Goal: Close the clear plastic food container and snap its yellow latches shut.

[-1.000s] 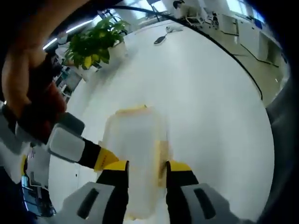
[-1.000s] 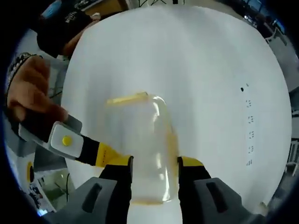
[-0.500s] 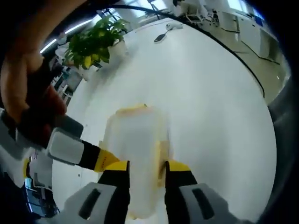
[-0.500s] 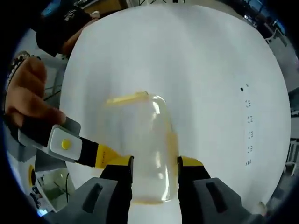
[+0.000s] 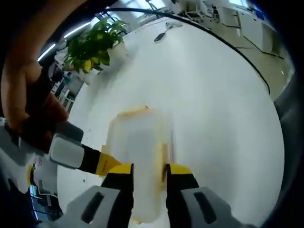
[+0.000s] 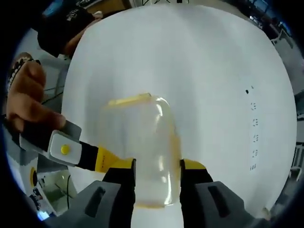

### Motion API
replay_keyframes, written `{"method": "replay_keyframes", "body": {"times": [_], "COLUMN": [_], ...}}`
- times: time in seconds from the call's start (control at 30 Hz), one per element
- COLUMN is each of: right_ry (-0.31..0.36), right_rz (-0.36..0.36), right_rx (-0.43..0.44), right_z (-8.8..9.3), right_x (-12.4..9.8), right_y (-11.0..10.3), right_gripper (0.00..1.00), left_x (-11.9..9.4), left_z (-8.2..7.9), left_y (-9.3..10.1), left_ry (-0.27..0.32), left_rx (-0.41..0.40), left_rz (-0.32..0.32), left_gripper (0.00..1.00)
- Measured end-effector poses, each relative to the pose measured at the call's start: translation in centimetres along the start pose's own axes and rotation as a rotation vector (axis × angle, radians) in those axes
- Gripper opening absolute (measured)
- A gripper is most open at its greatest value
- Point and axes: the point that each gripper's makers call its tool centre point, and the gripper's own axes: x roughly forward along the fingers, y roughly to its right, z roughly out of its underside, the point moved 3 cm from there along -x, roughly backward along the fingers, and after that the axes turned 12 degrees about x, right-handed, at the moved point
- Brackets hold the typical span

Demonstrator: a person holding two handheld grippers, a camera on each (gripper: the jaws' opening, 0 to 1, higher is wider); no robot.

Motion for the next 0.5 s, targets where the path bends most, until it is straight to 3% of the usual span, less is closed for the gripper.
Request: {"method": "replay_keyframes", "body": {"times": [0.27,0.4,0.5], "right_ry": [-0.023,-0.077,-0.089], "right_rz": [-0.046,-0.048,-0.095], "right_rx": [-0.014,-0.032,-0.026], "right_z": [-0.14,-0.45,0.05], "right_x": [-0.11,0.11,0.25], "right_y": [0.86,0.96,0.81], "right_gripper": [0.22,0.22,0.25], "left_x": [-0.02,-0.01,0.02], "left_z": [0.00,0.02,0.04], "left_y": [-0.14,-0.12,-0.10], "left_ry": [0.008,0.015,0.013], "left_rx": [0.017,0.026,0.036], "left_rz": [-0.011,-0.012,-0.013], "left_gripper": [0.20,0.20,0.20]}}
